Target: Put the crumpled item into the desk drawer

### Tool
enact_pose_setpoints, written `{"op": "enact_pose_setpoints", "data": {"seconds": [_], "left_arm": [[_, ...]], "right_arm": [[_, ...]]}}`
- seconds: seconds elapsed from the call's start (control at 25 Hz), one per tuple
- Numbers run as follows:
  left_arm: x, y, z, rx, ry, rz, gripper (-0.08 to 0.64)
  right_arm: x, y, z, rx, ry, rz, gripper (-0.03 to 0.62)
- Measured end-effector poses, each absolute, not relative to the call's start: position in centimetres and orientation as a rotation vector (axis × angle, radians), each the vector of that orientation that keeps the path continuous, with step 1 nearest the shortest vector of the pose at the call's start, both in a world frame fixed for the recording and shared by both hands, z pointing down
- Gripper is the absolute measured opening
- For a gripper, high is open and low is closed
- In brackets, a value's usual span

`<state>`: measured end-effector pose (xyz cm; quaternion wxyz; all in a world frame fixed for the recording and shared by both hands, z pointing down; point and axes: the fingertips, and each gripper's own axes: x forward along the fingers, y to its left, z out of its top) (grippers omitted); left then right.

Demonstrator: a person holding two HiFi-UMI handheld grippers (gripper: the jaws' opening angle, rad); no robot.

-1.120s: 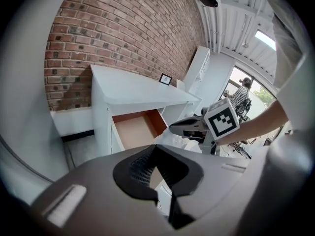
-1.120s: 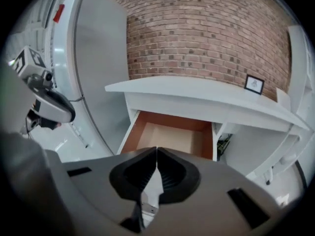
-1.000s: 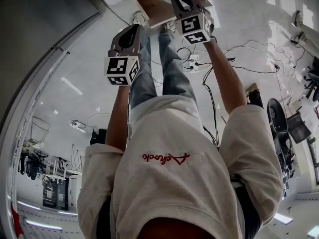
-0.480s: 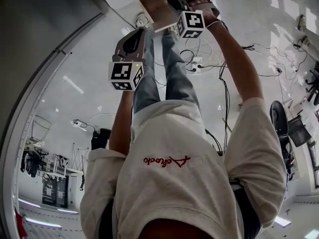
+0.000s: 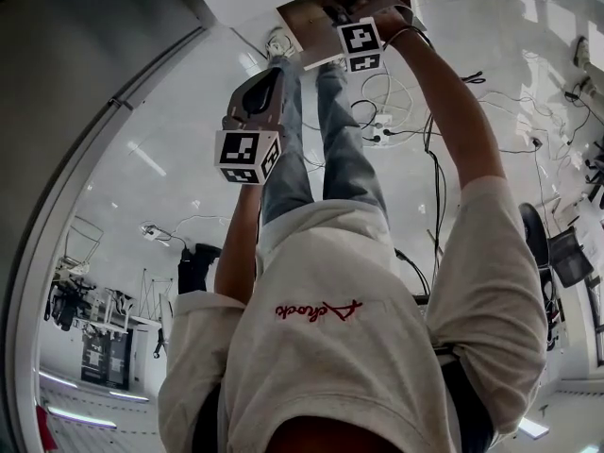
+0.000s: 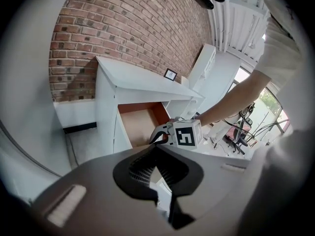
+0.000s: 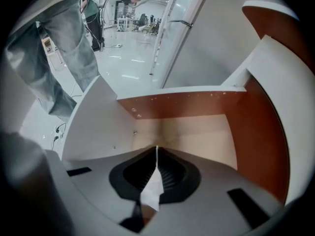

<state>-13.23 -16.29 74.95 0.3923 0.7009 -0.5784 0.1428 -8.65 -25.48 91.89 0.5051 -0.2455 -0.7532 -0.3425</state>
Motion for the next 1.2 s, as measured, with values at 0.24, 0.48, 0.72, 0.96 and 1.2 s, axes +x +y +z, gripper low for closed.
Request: {"op": "enact_pose_setpoints", "data": {"seconds": [0.24,0.48,0.72,0.96,1.2], "left_arm": [[-13.4,-15.8,75.0,1.778,-1.461,0.365,0.009],[-12.8,-15.7,74.8,1.789,-1.45,0.365,0.009],[-12.5,-16.0,74.3,1.812,-1.445,0.371,0.009],[-11.6,-16.4,73.0,1.863,-1.421,0.388,0.009],[-11.2,-18.0,72.0,1.918,-1.422,0.412,0.009]], "right_arm": [[-9.6,-25.5,92.0,-0.572,-1.827,-0.816,0.02],[-9.6,-25.7,91.4,-0.499,-1.865,-0.778,0.126],[-8.9,-25.5,90.1,-0.442,-1.891,-0.789,0.126],[-8.0,-24.9,87.5,-0.36,-1.933,-0.788,0.051],[-6.6,-25.1,85.2,-0.262,-1.98,-0.742,0.014]]}}
